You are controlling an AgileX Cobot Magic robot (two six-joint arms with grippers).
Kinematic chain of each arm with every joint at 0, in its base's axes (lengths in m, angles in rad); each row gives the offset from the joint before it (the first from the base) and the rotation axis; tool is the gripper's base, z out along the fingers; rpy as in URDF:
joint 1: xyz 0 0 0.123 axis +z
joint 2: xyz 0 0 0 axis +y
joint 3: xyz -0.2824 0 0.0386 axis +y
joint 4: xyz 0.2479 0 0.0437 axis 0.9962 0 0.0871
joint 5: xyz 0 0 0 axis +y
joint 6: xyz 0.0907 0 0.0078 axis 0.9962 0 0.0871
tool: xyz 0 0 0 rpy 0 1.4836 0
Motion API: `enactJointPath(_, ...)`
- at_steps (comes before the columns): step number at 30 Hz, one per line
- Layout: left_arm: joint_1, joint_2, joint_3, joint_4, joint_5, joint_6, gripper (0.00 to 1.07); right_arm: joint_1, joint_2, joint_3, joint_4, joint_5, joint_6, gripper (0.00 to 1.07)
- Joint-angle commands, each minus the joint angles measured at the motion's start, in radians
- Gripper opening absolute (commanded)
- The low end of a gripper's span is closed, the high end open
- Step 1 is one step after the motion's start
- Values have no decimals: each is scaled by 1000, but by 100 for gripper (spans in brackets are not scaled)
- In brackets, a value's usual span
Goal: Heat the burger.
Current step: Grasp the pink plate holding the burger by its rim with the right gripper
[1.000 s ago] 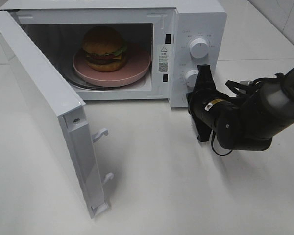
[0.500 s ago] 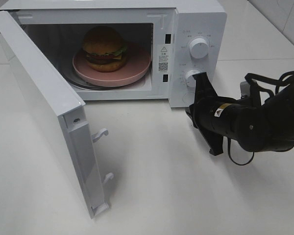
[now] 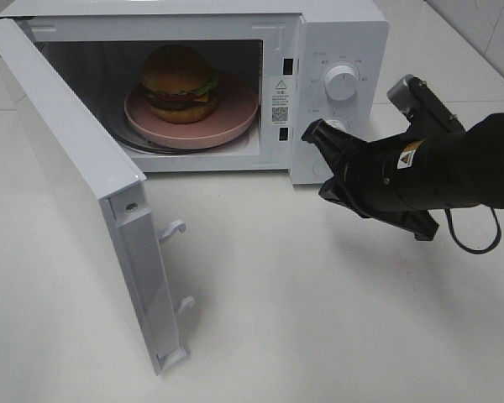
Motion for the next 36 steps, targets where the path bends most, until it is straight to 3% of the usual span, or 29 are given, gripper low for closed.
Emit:
enactJointPath(1,5,-18,2,-1,-8,-2,100,-6,-42,-17,-14,108,-114,0)
enactJointPath(3,5,-18,2,-1,-8,-2,100,-6,-72,-51,-14,242,-221,1)
enactJointPath(15,5,-18,2,-1,-8,-2,100,-6,-111,-217,-52,618,-572,3)
enactJointPath(22,5,-18,2,-1,-8,-2,100,-6,-111,-309,-100,826,-936,5)
enactJointPath(36,5,-18,2,-1,-8,-2,100,-6,-111,-347,-222,870,-1717,11)
